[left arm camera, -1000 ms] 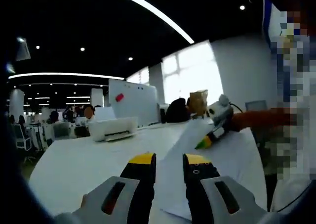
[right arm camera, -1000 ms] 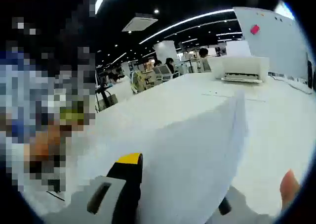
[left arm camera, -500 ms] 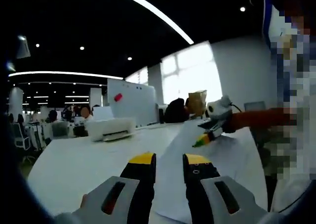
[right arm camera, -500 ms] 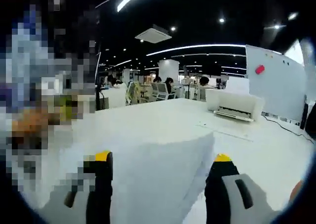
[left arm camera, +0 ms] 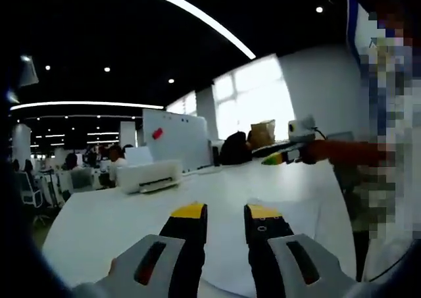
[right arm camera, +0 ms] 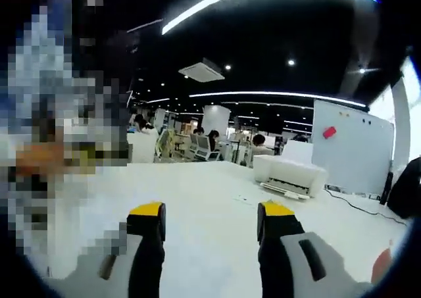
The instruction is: Organize the stack of printing papers by aligning and flattening the scattered papers on the table
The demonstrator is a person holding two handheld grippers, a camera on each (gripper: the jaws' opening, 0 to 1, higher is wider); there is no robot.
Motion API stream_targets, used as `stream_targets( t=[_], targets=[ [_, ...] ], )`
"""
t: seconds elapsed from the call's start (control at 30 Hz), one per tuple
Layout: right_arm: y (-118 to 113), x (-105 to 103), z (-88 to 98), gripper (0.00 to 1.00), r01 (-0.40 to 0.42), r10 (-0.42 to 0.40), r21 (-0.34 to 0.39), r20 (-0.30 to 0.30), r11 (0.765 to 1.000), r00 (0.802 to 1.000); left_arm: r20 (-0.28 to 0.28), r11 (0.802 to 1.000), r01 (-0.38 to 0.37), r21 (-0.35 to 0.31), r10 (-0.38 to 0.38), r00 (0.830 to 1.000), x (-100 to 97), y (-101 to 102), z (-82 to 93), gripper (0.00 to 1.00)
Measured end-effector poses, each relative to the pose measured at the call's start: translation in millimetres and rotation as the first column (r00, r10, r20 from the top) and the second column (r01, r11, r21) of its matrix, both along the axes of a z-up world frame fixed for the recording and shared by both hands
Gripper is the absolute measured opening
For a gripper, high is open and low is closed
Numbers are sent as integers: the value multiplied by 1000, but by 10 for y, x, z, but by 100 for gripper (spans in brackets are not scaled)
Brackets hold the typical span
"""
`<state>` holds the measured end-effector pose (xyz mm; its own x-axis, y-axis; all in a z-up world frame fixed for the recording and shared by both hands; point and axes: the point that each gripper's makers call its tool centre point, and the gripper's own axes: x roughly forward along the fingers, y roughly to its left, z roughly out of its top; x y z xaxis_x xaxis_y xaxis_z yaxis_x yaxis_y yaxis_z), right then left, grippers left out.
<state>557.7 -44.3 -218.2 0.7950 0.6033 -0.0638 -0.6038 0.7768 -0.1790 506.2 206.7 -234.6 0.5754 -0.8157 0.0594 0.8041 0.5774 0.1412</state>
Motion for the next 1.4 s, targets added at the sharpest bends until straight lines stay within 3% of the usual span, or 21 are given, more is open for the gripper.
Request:
stream_targets(
  t=[0.13, 0.23, 0.33, 0.43, 0.5, 0.57, 0.67, 0.73, 0.83, 0.87, 0.9, 0.97, 1.03, 1.07, 1.1, 1.3, 1.4],
  targets=[
    [59, -184, 151, 45, -22, 24, -42, 48, 999, 999, 27, 998, 7, 65, -9, 1000, -84, -53, 49, 34],
    [79, -294, 190, 45, -15, 19, -80, 47, 997, 999, 33, 998, 4, 64, -6, 999, -132, -59, 135, 35],
    [115, -461, 220, 50, -20, 28, -130, 59, 991, 998, 15, 992, 6, 125, -8, 1000, -190, -45, 118, 37],
    [141, -583, 241, 56, -29, 35, -123, 50, 992, 998, -48, 984, 12, 180, -3, 999, -259, -10, 64, 41],
    [152, -671, 186, 57, -35, 36, -114, 6, 993, 999, -119, 983, 14, 185, 8, 993, -298, 13, 26, 48],
    [135, -797, 65, 61, -41, 36, -151, -32, 988, 999, -176, 977, 24, 214, 14, 984, -379, 49, -29, 56],
    [109, -930, -12, 69, -36, 34, -192, -14, 981, 999, -184, 981, 34, 191, 2, 983, -478, 62, -16, 71],
    [74, -1042, -49, 74, -16, 18, -187, 10, 982, 1000, -206, 994, 30, 109, -7, 979, -550, 31, 30, 81],
    [48, -1145, -56, 73, 15, -9, -121, 50, 993, 999, -214, 998, 32, 46, -22, 977, -633, -13, 44, 81],
    [31, -1222, -142, 73, 37, -33, -99, 43, 994, 999, -211, 998, 33, 50, -22, 977, -676, -26, 1, 81],
    [29, -1270, -267, 72, 49, -47, -130, 18, 990, 999, -219, 998, 39, 57, -25, 975, -738, -73, -83, 82],
    [-30, -1313, -494, 72, 114, -124, -189, -42, 975, 991, -267, 988, 48, 149, -6, 964, -827, -90, -348, 82],
    [-15, -1324, -533, 80, 127, -138, -181, -54, 975, 989, -278, 975, 47, 216, 15, 960, -873, -75, -486, 83],
    [13, -1341, -574, 86, 139, -153, -134, -97, 981, 983, -276, 974, 32, 223, 32, 961, -889, -77, -520, 85],
    [32, -1342, -572, 90, 134, -146, -125, -98, 983, 984, -275, 974, 30, 223, 34, 961, -898, -75, -526, 86],
    [177, -1439, -648, 90, 55, -63, -60, -144, 997, 988, -308, 986, 34, 166, 19, 951, -982, -55, -568, 88],
    [119, -1444, -689, 90, 77, -86, -70, -142, 995, 986, -324, 993, 29, 117, 10, 946, -1027, -29, -566, 89]
  ],
)
